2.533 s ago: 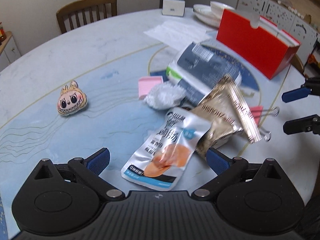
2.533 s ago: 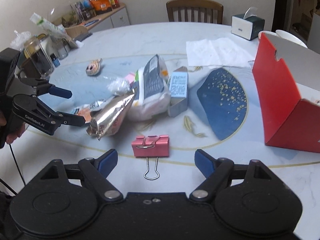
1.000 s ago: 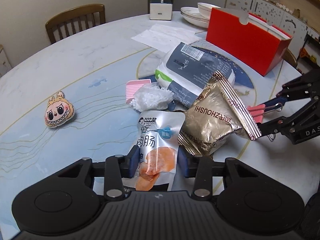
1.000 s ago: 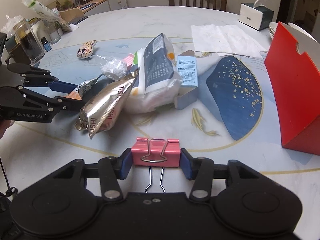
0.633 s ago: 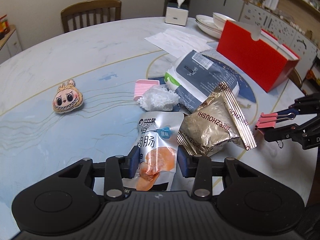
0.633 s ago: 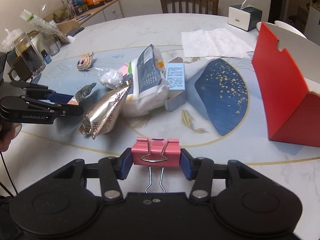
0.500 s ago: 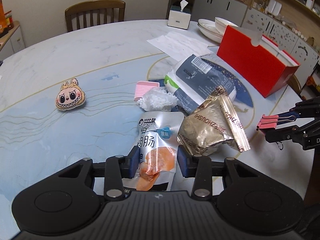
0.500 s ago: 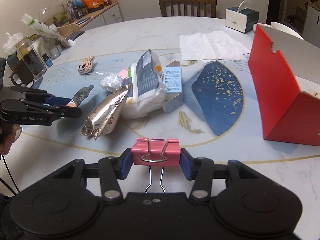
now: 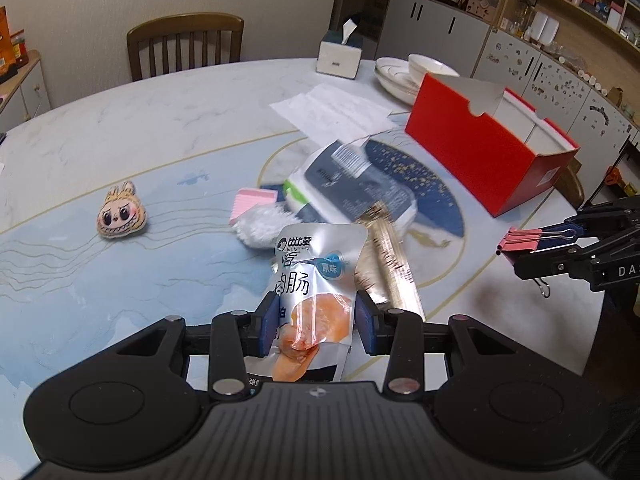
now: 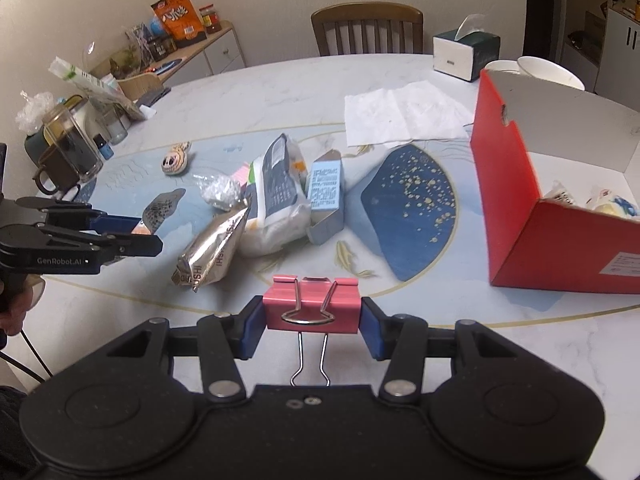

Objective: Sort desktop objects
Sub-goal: 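Carry the sausage packet and binder clip over into the red box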

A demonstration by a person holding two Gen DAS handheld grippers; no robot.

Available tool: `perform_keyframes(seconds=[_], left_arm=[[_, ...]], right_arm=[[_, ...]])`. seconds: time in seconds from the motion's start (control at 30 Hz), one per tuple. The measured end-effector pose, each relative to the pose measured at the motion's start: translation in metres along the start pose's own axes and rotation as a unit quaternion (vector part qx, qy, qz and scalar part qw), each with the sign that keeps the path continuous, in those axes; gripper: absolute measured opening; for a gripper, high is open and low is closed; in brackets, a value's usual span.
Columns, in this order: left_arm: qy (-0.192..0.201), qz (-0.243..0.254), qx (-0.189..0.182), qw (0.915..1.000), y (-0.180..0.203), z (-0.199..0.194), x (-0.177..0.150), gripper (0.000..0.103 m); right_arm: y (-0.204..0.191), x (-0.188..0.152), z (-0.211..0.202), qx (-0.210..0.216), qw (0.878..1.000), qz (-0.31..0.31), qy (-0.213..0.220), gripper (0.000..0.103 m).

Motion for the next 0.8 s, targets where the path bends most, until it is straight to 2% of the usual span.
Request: perform_keyframes(seconds=[0.47, 0.8], left_arm=[[0.011, 0.025, -0.023, 0.9994, 0.068, 0.013, 0.036, 0.039], [0.020, 0.055, -0.043, 0.9974, 0.118, 0.050, 0.074, 0.039]], right_arm=[[0.057, 0.012, -0.029, 0.006, 0.999, 0.022, 0.031, 0.049], [0.119, 0.026, -0.040, -0.006, 0.997, 0.049, 0.057, 0.049]])
Point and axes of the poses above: each gripper's, at about its wrist camera, not at the fingertips, and z roughly the way its jaws point, y to its right, x to its top, the point moved 1 cm from there along z, roughly the way its jaws point, and after that the axes turned 15 degrees about -x, right-handed, at the moved point
